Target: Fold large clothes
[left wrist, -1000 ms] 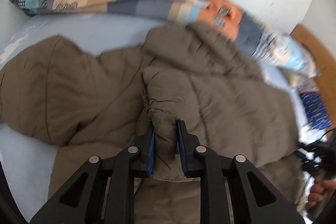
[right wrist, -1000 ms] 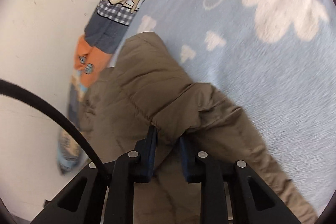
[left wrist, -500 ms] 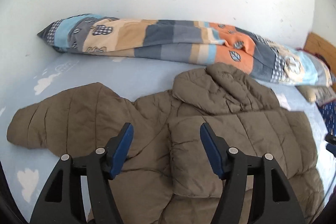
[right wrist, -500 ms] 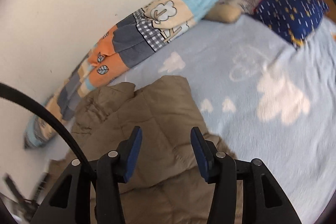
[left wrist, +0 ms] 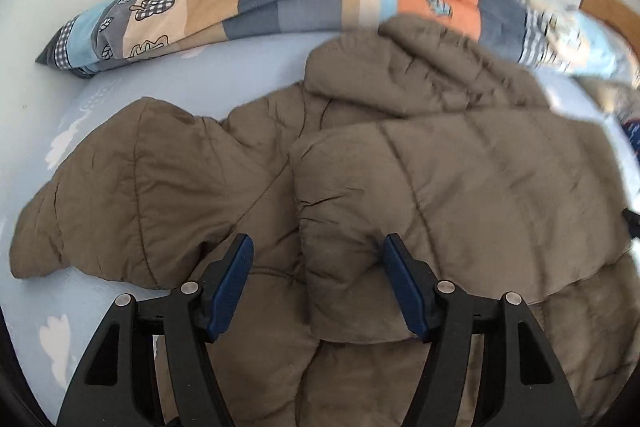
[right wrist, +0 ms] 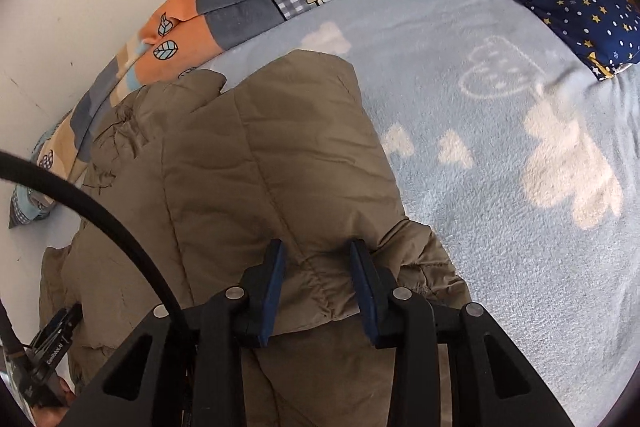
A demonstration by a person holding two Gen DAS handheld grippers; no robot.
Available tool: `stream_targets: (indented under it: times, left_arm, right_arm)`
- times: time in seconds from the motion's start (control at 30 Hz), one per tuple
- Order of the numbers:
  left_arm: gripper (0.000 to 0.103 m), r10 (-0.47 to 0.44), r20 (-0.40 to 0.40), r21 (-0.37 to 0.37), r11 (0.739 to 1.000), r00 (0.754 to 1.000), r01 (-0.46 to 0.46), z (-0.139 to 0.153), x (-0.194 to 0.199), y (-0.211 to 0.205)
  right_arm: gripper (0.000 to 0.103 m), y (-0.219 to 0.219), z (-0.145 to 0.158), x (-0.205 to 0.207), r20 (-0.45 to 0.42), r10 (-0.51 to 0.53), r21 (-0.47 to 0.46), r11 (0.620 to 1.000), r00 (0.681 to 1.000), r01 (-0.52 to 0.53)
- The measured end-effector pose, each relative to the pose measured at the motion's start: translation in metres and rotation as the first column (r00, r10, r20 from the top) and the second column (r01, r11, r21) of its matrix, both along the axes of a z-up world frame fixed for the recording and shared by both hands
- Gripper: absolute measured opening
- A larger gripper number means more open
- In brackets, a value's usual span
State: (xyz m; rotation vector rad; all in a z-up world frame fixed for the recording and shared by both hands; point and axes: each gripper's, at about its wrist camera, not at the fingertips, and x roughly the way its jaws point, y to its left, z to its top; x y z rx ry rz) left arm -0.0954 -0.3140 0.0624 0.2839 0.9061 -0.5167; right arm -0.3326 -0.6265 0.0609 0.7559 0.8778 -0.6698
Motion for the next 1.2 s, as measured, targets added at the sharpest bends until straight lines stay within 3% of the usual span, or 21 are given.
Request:
stream_targets:
  times: [0.17, 0.4, 0.6, 0.77, 0.87, 1.03, 1.2]
  left_arm:
    - [0.069, 0.013, 0.039, -0.04, 0.999, 0.999, -0.012, 0.027, -0.007, 0.016]
    - [0.069, 0.097, 0.036, -0.074, 0.993, 0.995, -0.094, 0.049, 0.003, 0.063]
    - [0.069, 0.163, -0.005, -0.096, 0.982, 0.987, -0.162, 0.051, 0.02, 0.103]
    - [0.069, 0.196, -0.022, -0.106, 0.975, 0.98, -0.197, 0.052, 0.034, 0.127]
    - [0.069, 0.235, -0.046, -0.128, 0.962, 0.971, -0.24, 0.052, 0.045, 0.148]
    - [0.069, 0.283, -0.076, -0.16, 0.943, 0.956, -0.292, 0.057, 0.057, 0.179]
    - [0.069, 0.358, -0.132, -0.214, 0.9, 0.924, -0.379, 0.061, 0.072, 0.21]
  right_arm:
    - [0.037, 0.013, 0.03, 0.001, 0.059, 0.012, -0.039, 0.999, 0.998, -0.01]
    - [0.037, 0.062, 0.043, 0.031, 0.047, 0.144, -0.073, 0.987, 0.988, -0.141]
    - [0.04, 0.107, 0.027, 0.066, -0.038, 0.273, -0.161, 0.948, 0.961, -0.275]
    - [0.042, 0.108, -0.003, 0.083, -0.126, 0.295, -0.11, 0.945, 0.947, -0.309]
    - [0.042, 0.112, 0.008, 0.086, -0.13, 0.289, -0.139, 0.942, 0.949, -0.306]
    - [0.042, 0.138, 0.035, 0.093, -0.058, 0.335, -0.201, 0.919, 0.94, -0.34]
    - [0.042, 0.183, 0.047, 0.104, -0.036, 0.451, -0.224, 0.866, 0.892, -0.447]
